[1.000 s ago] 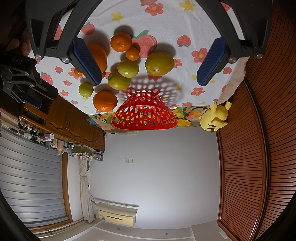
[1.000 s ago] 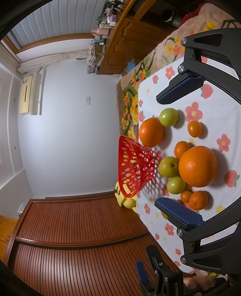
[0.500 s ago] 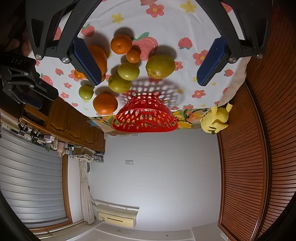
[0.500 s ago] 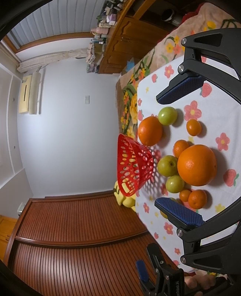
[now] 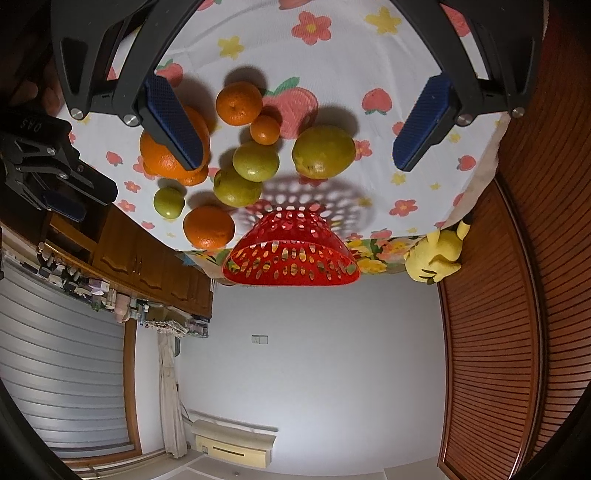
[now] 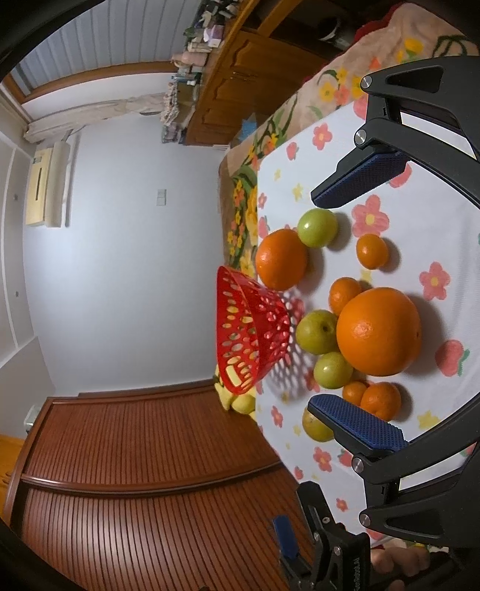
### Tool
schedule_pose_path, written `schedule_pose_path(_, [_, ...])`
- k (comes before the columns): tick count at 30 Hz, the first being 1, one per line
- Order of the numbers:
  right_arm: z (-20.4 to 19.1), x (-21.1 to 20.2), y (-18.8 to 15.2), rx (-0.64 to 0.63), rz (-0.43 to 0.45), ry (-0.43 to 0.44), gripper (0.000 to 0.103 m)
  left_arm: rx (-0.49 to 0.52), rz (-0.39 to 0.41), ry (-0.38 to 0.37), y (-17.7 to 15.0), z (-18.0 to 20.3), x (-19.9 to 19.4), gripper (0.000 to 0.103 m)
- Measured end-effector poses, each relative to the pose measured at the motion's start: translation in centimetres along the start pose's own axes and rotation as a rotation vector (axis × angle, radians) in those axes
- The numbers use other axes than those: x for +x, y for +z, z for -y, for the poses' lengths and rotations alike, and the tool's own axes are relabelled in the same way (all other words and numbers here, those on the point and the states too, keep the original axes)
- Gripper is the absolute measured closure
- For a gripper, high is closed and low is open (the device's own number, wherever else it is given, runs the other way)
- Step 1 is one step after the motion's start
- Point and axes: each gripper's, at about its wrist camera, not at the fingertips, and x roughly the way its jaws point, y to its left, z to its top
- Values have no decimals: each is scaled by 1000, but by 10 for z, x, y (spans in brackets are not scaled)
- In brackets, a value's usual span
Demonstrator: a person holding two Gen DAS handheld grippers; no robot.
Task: Organize fruits
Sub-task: 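Grasp a tangerine with the left tool while the right tool grasps the large orange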
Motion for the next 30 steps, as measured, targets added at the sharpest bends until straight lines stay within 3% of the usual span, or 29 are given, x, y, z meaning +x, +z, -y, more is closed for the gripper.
schedule_pose_path(17, [5, 29, -25, 1, -111, 43, 1, -5, -153, -80, -31, -2, 44, 0])
schedule_pose_path(30, [-4, 61, -38, -47, -219, 120, 1, -14, -221, -104, -44, -9, 62, 4])
